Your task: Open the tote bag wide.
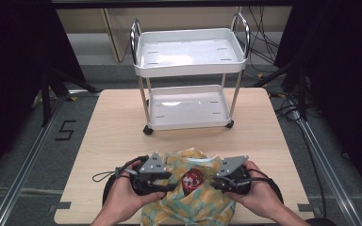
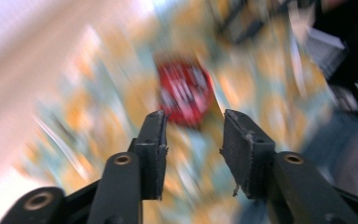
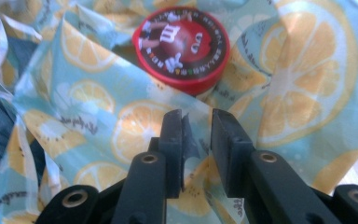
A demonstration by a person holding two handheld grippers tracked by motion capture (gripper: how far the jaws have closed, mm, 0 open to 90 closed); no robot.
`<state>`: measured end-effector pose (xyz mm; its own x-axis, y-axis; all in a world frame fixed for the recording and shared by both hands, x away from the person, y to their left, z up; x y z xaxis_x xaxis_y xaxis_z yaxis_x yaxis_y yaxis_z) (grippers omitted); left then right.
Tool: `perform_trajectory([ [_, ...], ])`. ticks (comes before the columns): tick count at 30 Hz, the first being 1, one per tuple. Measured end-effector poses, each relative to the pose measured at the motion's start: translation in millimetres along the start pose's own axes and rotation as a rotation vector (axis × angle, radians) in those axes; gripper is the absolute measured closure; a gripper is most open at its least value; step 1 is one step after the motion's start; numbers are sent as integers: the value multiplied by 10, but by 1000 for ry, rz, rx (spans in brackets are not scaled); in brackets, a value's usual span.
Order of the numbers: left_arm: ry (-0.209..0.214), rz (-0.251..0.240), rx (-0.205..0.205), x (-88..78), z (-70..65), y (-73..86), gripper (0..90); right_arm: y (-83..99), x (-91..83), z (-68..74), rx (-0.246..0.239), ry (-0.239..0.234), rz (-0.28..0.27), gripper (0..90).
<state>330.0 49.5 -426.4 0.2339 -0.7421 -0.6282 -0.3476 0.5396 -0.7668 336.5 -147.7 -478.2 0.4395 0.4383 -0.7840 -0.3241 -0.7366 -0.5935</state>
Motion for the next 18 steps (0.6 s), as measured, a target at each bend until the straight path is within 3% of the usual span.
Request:
perform_trajectory([
  [2,-64,-22,40,13,89,-74,532,-18,-5,-29,-14,12,-25,742],
  [4,-123,33,96,50,178,-74,510,-36,-34,-23,6,12,-38,723],
  [8,-146,107,126,176,302,-14,515,-123,-140,-55,-1,38,-108,696],
  [13,-124,131,124,370,355,23,636,-268,-300,-80,-12,65,-196,645],
  [16,-113,164,130,457,388,44,728,-359,-369,-153,-14,117,-257,608],
  [18,-127,183,139,482,430,59,776,-365,-370,-238,-8,169,-264,573],
])
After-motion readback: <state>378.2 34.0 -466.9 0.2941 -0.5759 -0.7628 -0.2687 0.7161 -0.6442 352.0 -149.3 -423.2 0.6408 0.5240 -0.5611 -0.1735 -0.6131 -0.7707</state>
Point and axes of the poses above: each handheld gripper's, and its own axes: x roughly forward along the jaws, y roughly out of its underside, z roughly to its left, the point moved 7 cm from there along x, roughly forward along the jaws, and after that the axes turned 10 degrees about y, right-handed, at the moved point
